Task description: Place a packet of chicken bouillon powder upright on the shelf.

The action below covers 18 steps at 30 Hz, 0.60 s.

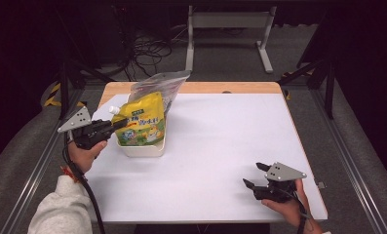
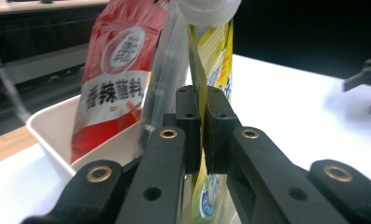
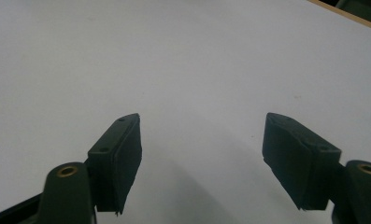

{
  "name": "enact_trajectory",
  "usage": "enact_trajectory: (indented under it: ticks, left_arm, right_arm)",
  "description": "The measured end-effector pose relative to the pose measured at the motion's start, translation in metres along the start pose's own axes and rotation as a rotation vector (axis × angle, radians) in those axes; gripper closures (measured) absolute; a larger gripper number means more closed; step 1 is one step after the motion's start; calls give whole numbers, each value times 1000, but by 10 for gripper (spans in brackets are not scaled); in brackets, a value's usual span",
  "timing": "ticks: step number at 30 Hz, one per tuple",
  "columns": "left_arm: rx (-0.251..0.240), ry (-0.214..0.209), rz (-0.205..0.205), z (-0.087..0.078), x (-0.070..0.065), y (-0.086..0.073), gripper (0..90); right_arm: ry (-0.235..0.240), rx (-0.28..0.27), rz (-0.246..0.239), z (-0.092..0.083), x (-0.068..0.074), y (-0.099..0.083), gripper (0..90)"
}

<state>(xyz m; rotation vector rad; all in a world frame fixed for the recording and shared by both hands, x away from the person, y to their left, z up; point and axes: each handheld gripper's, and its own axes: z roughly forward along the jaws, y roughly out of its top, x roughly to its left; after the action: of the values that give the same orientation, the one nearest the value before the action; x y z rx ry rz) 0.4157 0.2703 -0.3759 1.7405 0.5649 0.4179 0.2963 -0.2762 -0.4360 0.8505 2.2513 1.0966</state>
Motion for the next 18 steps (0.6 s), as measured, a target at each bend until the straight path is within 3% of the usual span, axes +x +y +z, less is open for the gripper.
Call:
enact_trajectory:
  ticks: [11,18]
  left_arm:
    - [-13,32,-20,4,-3,-4,801]
    - [12,11,-13,16,-7,-8,786]
  right_arm:
    - [6,7,-6,1,0,0,283]
    - [10,7,-7,2,1,0,286]
